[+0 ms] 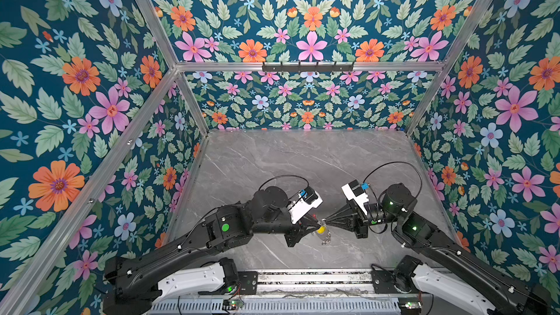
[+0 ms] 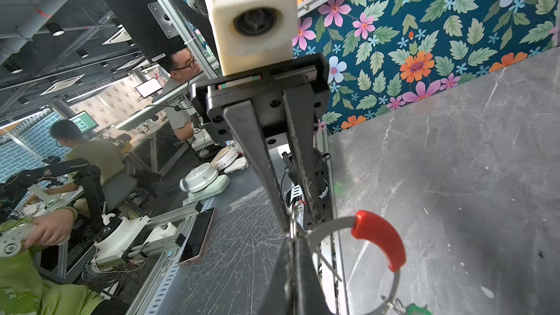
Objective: Remove the keys from the keyring
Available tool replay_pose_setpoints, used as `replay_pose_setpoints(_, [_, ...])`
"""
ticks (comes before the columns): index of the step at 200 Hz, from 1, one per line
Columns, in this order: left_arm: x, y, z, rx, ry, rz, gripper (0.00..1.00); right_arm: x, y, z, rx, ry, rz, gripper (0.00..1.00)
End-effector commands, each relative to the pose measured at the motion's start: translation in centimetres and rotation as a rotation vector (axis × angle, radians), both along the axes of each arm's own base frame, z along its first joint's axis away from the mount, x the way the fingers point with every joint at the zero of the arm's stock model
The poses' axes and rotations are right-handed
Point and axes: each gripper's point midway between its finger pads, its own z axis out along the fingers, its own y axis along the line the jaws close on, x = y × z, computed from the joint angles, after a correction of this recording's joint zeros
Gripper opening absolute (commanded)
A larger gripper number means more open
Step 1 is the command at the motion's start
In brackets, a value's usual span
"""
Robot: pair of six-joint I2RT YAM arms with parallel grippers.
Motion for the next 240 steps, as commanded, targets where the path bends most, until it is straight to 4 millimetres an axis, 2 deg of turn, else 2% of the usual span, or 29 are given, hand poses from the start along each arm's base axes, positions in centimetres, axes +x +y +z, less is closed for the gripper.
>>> replay_pose_setpoints(1, [0.2, 0.0, 0.4, -0.016, -0.006, 0.011, 0.2, 0.0, 0.0, 0.7, 0.02, -0.032, -0.002, 0.0])
replay_pose_setpoints(33, [0.1, 0.3, 0.4, -0.017, -0.006, 0.016, 0.17, 0.0, 0.0, 0.8, 0.022, -0.036, -0.006, 0.0])
replay_pose_setpoints(62, [0.1, 0.2, 0.5, -0.03, -0.006, 0.016, 0.0, 0.1, 0.0, 0.8, 0.026, -0.039, -0.008, 0.0])
replay_pose_setpoints(116, [-0.6, -0.6, -0.4, -0.057, 0.031, -0.025, 0.0, 0.1, 0.0, 1.4, 0.049, -0.048, -0.005, 0.0])
replay_pose_setpoints(165, [-0.7, -1.3, 0.2, -0.147, 0.039, -0.033, 0.0, 0.5, 0.3, 2.1, 0.093, -0.048, -0.006, 0.0])
replay_pose_setpoints(240, [0.7, -2.0, -0.2, -0.194, 0.004, 0.025, 0.0, 0.6, 0.4, 3.0, 0.131, -0.049, -0.01, 0.0])
